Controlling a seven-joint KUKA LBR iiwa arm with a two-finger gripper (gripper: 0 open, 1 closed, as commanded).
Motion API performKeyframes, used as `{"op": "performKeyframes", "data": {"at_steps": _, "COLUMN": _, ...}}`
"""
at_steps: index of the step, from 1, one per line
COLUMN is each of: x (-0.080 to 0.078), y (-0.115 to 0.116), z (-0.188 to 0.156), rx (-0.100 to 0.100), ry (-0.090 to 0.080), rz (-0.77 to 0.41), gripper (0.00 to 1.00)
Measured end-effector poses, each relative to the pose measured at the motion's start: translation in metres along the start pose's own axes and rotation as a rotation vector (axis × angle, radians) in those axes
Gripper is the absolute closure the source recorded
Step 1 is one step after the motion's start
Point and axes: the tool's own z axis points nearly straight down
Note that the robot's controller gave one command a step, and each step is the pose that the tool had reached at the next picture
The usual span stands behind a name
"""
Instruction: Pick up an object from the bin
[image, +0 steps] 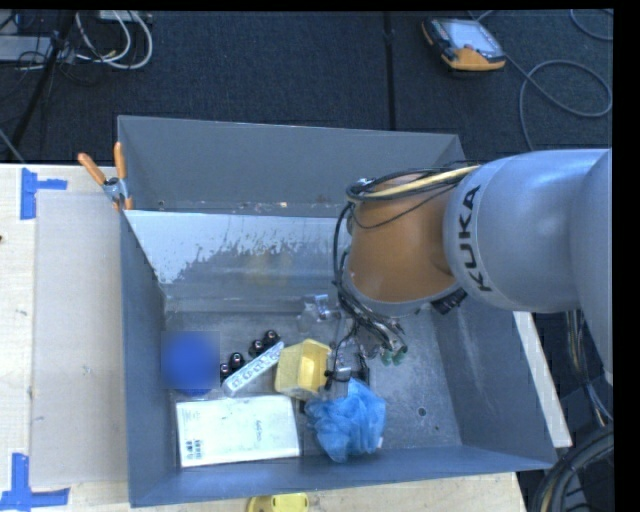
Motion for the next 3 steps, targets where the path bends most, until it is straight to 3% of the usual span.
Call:
{"op": "performKeyframes", "data": {"at_steps": 1, "x": -0.018, "y": 0.034, "z": 0.018, "rx": 0.002, "ry": 0.005, "rz": 0.022, "gripper": 0.00}}
{"op": "performKeyframes", "data": {"at_steps": 2, "x": -0.024, "y": 0.062, "z": 0.013, "rx": -0.001, "ry": 0.004, "rz": -0.001, "gripper": 0.00}}
{"op": "performKeyframes", "data": {"at_steps": 3, "x": -0.019, "y": 0.075, "z": 0.056, "rx": 0.002, "ry": -0.012, "rz": -0.247, "gripper": 1.00}}
